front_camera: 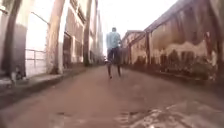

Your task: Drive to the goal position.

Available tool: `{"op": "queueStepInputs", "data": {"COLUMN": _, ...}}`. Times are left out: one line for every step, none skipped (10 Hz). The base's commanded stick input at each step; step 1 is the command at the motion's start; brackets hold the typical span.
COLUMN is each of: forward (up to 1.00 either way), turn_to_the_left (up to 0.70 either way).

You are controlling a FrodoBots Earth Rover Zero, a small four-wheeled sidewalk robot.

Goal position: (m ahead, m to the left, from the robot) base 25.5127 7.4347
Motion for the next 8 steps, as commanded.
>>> {"op": "queueStepInputs", "data": {"forward": 1.00, "turn_to_the_left": 0.00}}
{"op": "queueStepInputs", "data": {"forward": 1.00, "turn_to_the_left": 0.00}}
{"op": "queueStepInputs", "data": {"forward": 1.00, "turn_to_the_left": 0.00}}
{"op": "queueStepInputs", "data": {"forward": 1.00, "turn_to_the_left": 0.00}}
{"op": "queueStepInputs", "data": {"forward": 1.00, "turn_to_the_left": 0.00}}
{"op": "queueStepInputs", "data": {"forward": 1.00, "turn_to_the_left": 0.00}}
{"op": "queueStepInputs", "data": {"forward": 1.00, "turn_to_the_left": 0.00}}
{"op": "queueStepInputs", "data": {"forward": 1.00, "turn_to_the_left": 0.00}}
